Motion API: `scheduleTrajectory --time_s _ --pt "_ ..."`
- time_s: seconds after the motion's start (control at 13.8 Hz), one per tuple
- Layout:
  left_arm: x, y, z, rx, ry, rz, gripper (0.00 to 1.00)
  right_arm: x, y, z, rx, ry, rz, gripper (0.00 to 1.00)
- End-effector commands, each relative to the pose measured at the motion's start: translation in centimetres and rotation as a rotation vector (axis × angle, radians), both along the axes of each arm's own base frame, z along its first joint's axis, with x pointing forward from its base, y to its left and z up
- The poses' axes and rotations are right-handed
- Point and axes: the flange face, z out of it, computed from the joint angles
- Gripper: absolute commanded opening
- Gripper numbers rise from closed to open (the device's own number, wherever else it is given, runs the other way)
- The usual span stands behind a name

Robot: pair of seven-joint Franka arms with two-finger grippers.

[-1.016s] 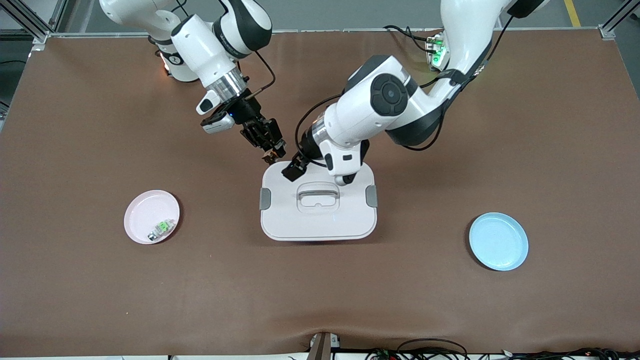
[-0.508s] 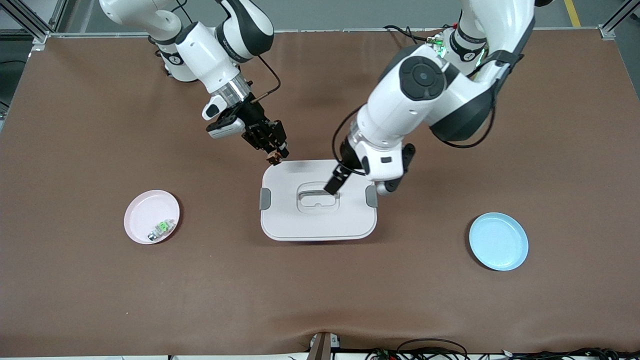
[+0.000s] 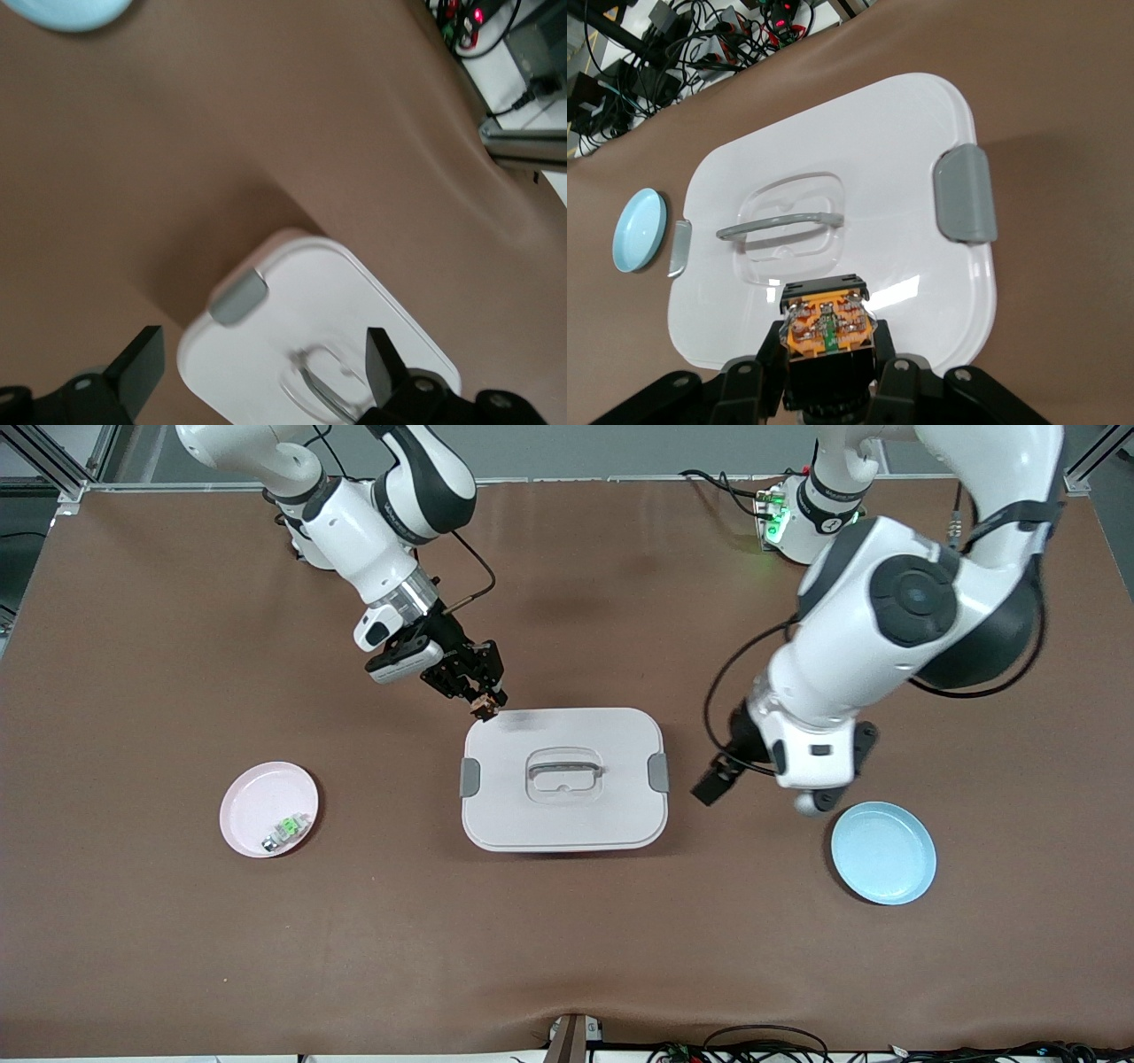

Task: Transfer orange switch to right arm and place
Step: 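Open the left gripper and withdraw it while the right gripper pulls away, then carry the orange switch with the right gripper toward the pink plate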

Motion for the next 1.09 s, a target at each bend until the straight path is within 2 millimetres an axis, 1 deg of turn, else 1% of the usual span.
scheduleTrajectory --time_s 0.0,0.22,0.36,0.44,0.51,0.58,0.73,0.87,1.02 --pt "0.2 3.3 1.1 0.098 -0.034 -0.108 1.0 1.0 -1.4 -0.2 -0.043 -0.03 0.073 0.0" --pt "1.8 8.2 1.1 0.133 -0.042 -0.191 1.0 2.5 -4.0 -0.7 -0.07 -0.009 0.129 0.0" --pt "2.2 11.1 1.9 0.152 -0.056 -0.266 1.0 3.1 -5.1 -0.7 -0.065 0.03 0.144 0.0" --pt "2.5 13.1 2.2 0.162 -0.055 -0.303 1.0 3.9 -6.5 -0.8 -0.085 0.053 0.169 0.0" --pt "2.6 14.6 2.6 0.17 -0.06 -0.347 1.0 4.8 -7.6 -0.3 -0.122 0.061 0.214 0.0" --pt "2.8 16.2 2.7 0.178 -0.055 -0.39 1.0 6.1 -9.2 0.7 -0.151 0.072 0.249 0.0" --pt "2.7 19.1 3.8 0.197 -0.066 -0.475 1.0 8.5 -11.5 3.3 -0.193 0.125 0.323 0.0" --pt "2.3 21.2 4.8 0.214 -0.06 -0.545 1.0 11.0 -14.9 7.1 -0.259 0.187 0.375 0.0" --pt "1.8 23.2 5.3 0.223 -0.04 -0.594 1.0 12.4 -17.1 11.6 -0.329 0.252 0.389 0.0"
